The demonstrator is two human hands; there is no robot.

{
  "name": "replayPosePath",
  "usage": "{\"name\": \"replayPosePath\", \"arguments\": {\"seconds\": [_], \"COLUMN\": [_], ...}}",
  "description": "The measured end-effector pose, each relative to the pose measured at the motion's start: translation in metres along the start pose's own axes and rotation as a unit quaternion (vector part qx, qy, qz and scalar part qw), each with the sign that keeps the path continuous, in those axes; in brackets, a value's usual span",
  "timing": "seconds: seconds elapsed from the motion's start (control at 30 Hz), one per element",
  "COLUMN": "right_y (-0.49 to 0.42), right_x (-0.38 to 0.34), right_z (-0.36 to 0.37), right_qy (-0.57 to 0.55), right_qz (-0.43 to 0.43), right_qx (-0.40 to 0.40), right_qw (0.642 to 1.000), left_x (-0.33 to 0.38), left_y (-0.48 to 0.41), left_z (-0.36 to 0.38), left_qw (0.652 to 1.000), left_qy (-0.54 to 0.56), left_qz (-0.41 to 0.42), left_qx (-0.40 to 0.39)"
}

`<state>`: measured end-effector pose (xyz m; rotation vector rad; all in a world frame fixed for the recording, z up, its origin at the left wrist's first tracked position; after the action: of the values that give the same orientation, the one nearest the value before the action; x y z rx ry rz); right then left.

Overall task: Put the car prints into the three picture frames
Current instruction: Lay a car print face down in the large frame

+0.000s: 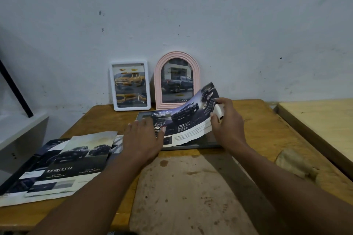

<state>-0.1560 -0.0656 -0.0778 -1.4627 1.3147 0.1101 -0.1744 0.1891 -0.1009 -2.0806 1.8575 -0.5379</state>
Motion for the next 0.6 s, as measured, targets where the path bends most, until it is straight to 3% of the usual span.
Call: {"name": "replayPosePath", "arguments": {"seconds": [0.13, 0.27, 0.5, 0.6], "right_y": [-0.026, -0.044, -0.061, -0.065], "right_x": [0.033, 0.090, 0.178, 0.199], "right_z": [-0.043, -0.096, -0.145, -0.155], "right_qy": [0.018, 0.080, 0.211, 0.327], "right_qz": [-0.015, 0.048, 0.132, 0.149], "right_qx": [0.022, 0.017, -0.034, -0.054], "right_qw": [0.999, 0.995, 0.968, 0.931], "left_x": [0.057, 0.129, 0.230, 0.252], "left_y": [-0.007, -0.013, -0.006, -0.012], "left_z": [0.001, 0.018, 0.042, 0.047], "left_qw": [0.990, 0.963, 0.932, 0.929], "left_qy": [0.098, 0.173, 0.167, 0.147], "left_qz": [0.104, 0.206, 0.298, 0.302], "left_qx": [0.007, -0.030, -0.119, -0.153]}}
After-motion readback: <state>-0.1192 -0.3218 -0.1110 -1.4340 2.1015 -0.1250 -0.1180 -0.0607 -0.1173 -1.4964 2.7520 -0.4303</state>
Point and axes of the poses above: each hand's wrist, its own y-axis away from the middle knuckle, its own z-axis out of the palm, x = y × z, the point moved 4 cm from there along -y, towards the middle knuckle, and after that the axes turned 8 degrees about x, right-handed, at the moved point
